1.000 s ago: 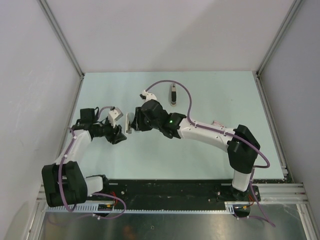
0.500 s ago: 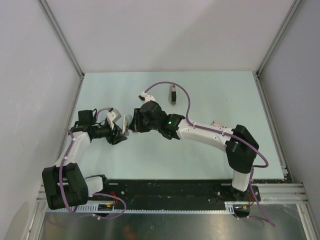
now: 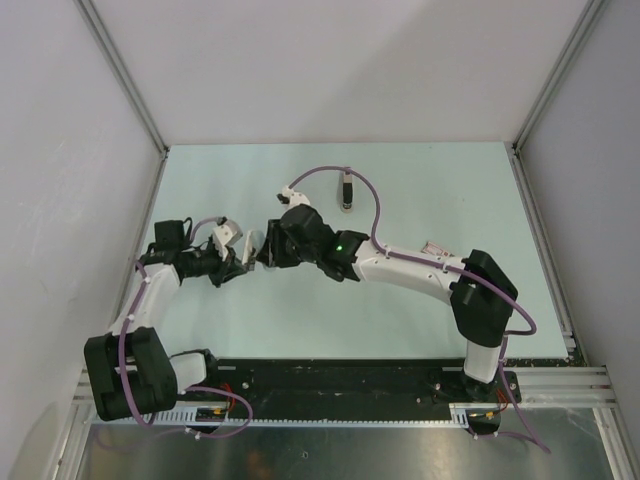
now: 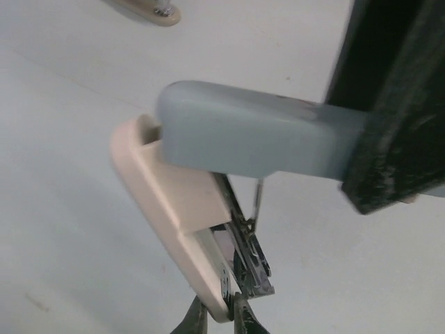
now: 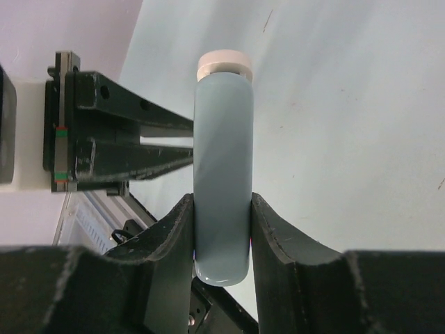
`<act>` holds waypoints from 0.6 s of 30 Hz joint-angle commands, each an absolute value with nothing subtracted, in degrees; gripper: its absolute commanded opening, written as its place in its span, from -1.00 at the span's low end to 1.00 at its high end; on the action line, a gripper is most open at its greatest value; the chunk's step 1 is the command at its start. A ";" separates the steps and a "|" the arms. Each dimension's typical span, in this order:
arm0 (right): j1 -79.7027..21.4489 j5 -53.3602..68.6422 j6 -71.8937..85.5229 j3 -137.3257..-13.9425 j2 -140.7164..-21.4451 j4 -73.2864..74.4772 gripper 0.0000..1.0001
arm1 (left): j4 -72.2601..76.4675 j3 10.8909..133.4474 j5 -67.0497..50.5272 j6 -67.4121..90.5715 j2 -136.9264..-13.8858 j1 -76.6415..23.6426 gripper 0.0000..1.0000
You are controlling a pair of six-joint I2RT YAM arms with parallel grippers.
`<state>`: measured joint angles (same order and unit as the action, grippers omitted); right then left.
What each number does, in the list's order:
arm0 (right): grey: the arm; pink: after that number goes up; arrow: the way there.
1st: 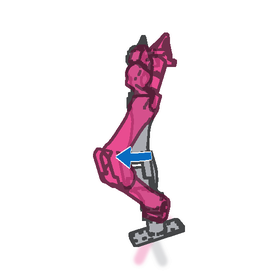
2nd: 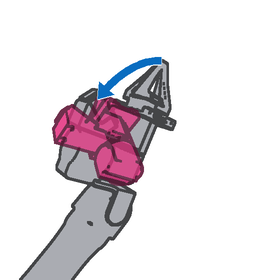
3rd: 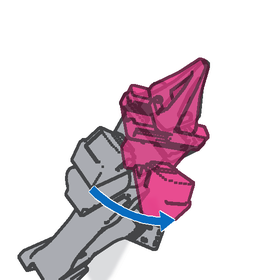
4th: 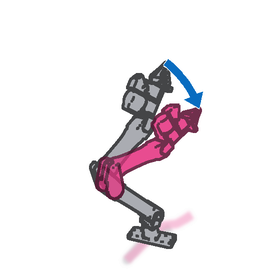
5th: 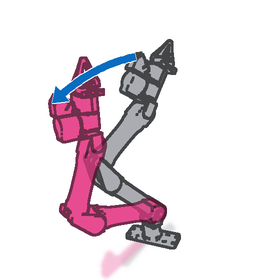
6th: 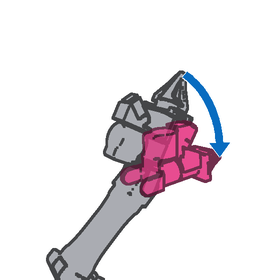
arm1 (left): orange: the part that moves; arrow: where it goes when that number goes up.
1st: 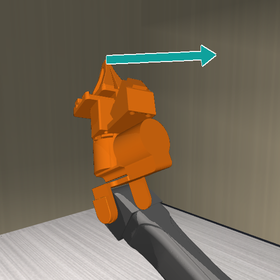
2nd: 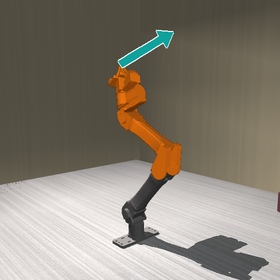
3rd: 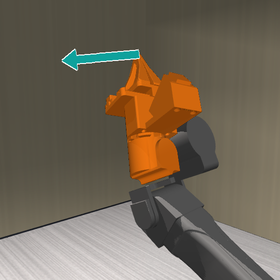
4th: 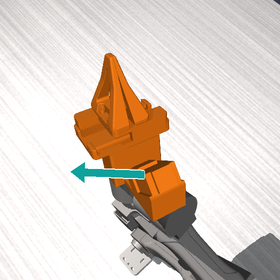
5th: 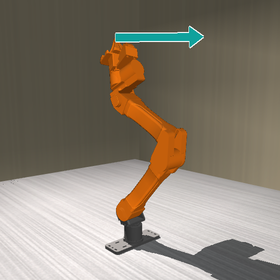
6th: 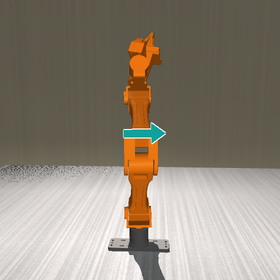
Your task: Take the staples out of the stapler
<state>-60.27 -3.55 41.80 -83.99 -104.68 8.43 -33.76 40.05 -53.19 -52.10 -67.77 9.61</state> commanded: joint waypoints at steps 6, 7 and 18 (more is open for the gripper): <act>-62.78 1.39 40.37 -83.96 -104.75 6.17 -1.00 | -32.94 41.47 -49.30 -58.20 -65.90 10.07 -0.84; -63.12 1.49 39.48 -83.86 -104.80 6.64 -1.00 | -32.86 41.83 -48.43 -58.72 -65.95 10.09 -0.85; -69.37 -3.08 25.51 -80.56 -105.20 7.29 -1.00 | -29.67 43.00 -38.66 -64.96 -67.25 10.18 -0.88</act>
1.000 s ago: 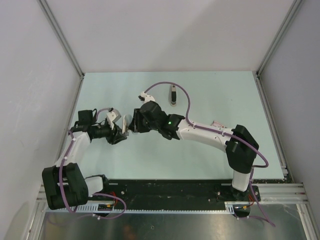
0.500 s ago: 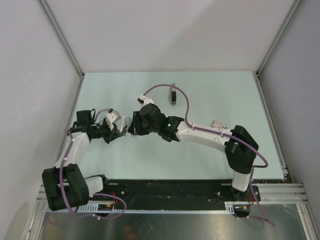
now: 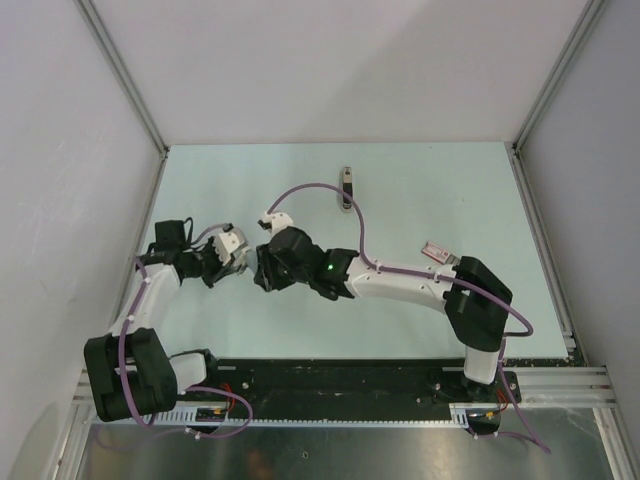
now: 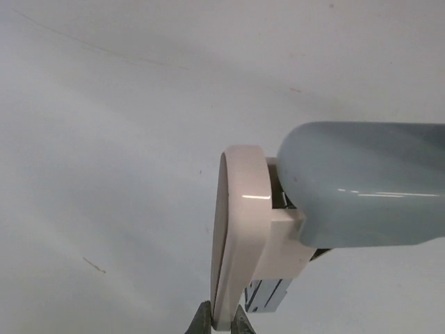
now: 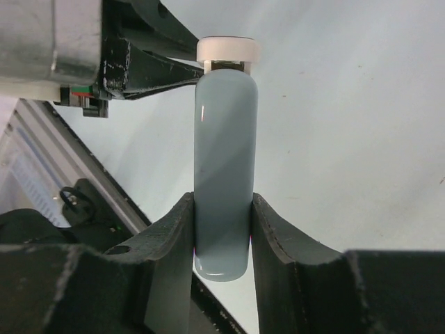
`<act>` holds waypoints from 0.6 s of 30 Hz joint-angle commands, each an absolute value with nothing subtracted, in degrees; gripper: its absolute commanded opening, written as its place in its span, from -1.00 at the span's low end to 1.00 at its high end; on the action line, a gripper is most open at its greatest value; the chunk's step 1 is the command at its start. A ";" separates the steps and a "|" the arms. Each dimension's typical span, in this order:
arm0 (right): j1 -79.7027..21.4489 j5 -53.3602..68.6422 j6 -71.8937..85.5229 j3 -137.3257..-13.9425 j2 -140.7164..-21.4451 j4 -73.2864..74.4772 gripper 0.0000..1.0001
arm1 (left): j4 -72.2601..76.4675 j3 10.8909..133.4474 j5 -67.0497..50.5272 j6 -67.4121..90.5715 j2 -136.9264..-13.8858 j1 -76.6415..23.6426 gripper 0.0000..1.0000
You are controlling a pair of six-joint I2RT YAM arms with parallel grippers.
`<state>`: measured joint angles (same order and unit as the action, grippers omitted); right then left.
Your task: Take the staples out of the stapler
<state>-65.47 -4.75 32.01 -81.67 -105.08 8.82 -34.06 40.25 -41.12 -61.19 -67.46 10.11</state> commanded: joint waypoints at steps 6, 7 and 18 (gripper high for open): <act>-73.13 -8.13 19.44 -77.63 -104.98 4.56 -1.00 | -22.73 40.26 -37.11 -63.33 -64.37 10.06 -0.89; -73.70 -8.85 18.64 -77.27 -105.00 4.17 -1.00 | -20.59 39.42 -36.40 -62.86 -63.52 10.00 -0.90; -75.59 -12.97 16.96 -74.83 -105.89 3.65 -1.00 | -10.04 36.12 -30.76 -61.63 -58.11 7.57 -0.91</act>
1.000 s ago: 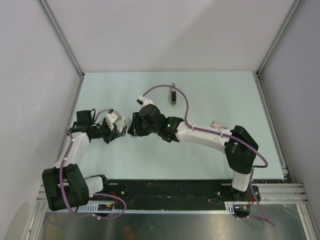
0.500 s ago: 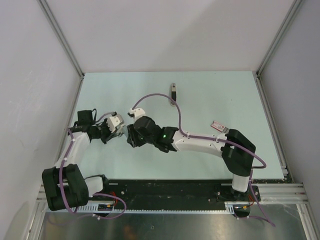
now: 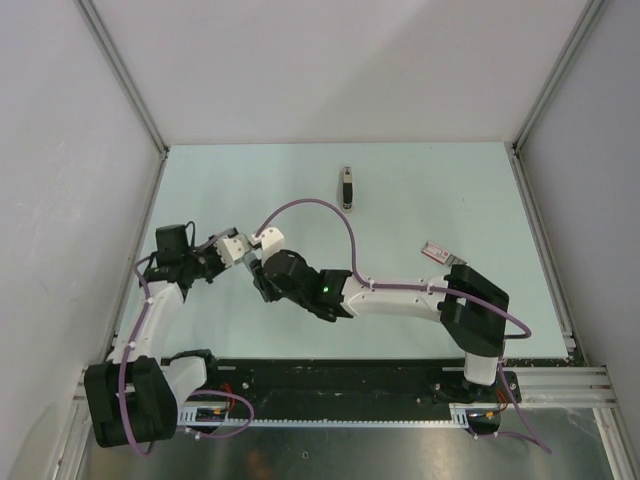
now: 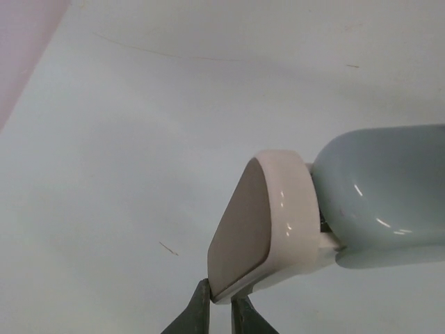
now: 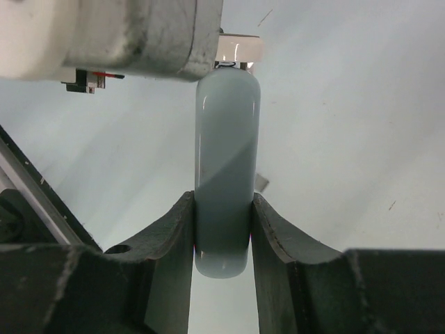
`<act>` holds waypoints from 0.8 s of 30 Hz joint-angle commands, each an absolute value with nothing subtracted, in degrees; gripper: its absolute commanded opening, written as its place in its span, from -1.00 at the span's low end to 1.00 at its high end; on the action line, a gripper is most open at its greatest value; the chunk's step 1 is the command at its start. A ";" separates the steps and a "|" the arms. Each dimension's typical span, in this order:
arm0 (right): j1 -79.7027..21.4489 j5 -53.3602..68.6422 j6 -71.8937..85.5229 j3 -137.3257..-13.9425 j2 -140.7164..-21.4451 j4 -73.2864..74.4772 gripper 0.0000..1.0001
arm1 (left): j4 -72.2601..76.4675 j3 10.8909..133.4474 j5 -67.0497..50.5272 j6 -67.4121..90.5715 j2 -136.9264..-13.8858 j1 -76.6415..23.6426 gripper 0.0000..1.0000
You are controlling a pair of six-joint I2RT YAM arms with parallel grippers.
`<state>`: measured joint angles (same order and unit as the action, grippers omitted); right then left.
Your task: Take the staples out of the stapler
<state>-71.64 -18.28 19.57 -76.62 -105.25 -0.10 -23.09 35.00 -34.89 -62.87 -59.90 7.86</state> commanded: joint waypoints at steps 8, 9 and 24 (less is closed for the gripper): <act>-74.04 -14.92 17.27 -75.02 -105.63 -4.05 -1.00 | -17.41 37.78 -38.31 -50.63 -57.69 4.19 -0.67; -73.10 -14.98 17.86 -75.22 -105.29 -5.10 -1.00 | -19.25 38.27 -40.64 -48.52 -57.98 3.94 -0.60; -64.57 -15.99 18.10 -77.05 -103.91 -4.75 -1.00 | -35.17 46.30 -64.95 -35.58 -58.33 4.25 -0.14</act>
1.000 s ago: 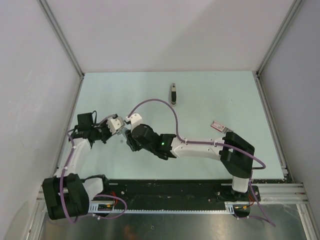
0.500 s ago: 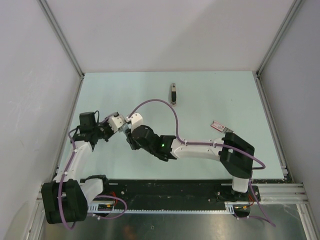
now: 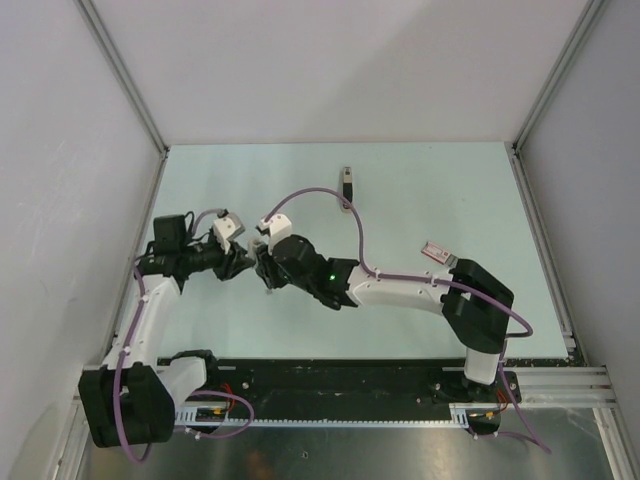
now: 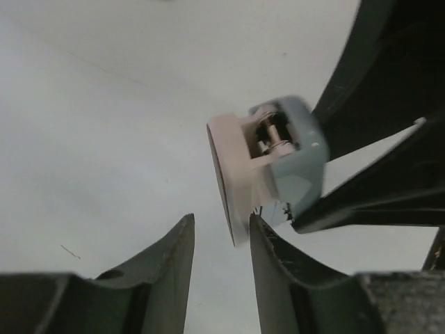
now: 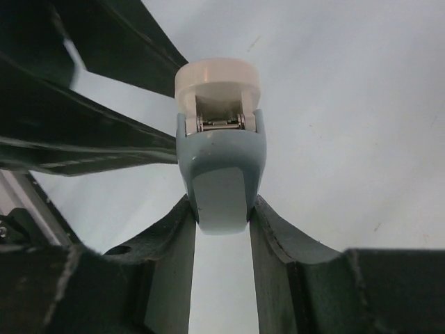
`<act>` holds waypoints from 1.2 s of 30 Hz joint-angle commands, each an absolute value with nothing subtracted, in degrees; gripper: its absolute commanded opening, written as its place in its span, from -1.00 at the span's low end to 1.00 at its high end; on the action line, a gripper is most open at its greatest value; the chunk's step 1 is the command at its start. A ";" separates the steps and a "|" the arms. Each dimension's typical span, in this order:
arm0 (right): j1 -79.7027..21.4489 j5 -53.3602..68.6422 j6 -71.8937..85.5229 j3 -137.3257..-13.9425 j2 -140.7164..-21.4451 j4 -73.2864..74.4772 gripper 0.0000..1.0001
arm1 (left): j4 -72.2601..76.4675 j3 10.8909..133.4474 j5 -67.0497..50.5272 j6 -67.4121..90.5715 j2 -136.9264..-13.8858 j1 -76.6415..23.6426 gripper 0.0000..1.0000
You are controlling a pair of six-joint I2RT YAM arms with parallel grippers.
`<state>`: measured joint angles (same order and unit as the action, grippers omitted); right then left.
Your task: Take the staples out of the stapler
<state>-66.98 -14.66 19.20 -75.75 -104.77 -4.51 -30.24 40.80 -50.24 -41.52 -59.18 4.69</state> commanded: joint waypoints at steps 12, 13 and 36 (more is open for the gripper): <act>-60.09 -17.33 16.48 -97.33 -117.40 14.61 -1.00 | -37.19 56.51 -66.06 -30.23 -62.81 15.14 0.37; -59.75 -17.02 16.72 -99.86 -119.08 17.19 -1.00 | -37.14 57.44 -65.73 -29.71 -63.66 17.41 0.57; -59.73 2.19 24.49 -139.14 -142.07 52.05 -1.00 | -37.00 54.93 -57.72 -29.23 -67.68 29.31 0.99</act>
<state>-59.77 -2.44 21.63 -134.93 -139.81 48.90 -36.60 57.17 -63.02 -28.49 -70.91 32.91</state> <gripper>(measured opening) 0.370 0.994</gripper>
